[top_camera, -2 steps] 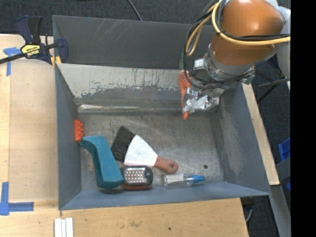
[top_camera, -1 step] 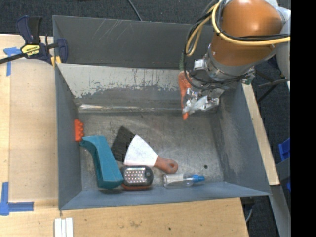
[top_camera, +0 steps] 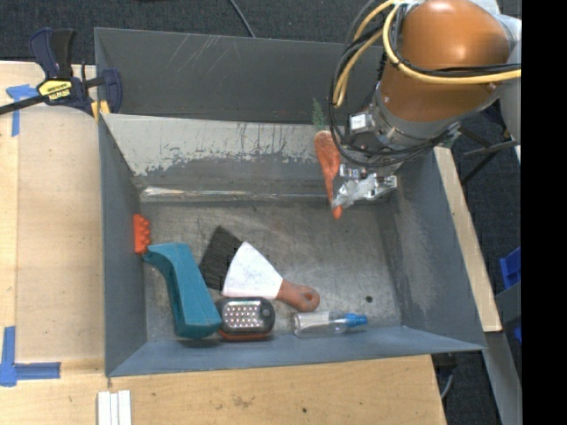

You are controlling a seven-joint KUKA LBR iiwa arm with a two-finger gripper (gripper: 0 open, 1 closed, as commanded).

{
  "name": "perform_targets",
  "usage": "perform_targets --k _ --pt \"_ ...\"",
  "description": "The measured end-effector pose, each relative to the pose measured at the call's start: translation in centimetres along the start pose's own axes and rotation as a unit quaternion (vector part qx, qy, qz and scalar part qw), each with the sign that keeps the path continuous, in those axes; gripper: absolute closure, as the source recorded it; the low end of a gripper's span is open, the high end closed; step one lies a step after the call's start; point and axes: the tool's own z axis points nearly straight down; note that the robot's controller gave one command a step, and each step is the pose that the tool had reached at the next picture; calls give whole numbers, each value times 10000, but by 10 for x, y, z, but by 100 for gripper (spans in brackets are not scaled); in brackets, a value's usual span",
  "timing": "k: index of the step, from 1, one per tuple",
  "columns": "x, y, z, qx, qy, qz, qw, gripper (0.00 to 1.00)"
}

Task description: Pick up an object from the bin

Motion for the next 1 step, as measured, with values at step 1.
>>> perform_targets --k 1 --pt "-2 -1 41 39 5 -1597 9872 100"
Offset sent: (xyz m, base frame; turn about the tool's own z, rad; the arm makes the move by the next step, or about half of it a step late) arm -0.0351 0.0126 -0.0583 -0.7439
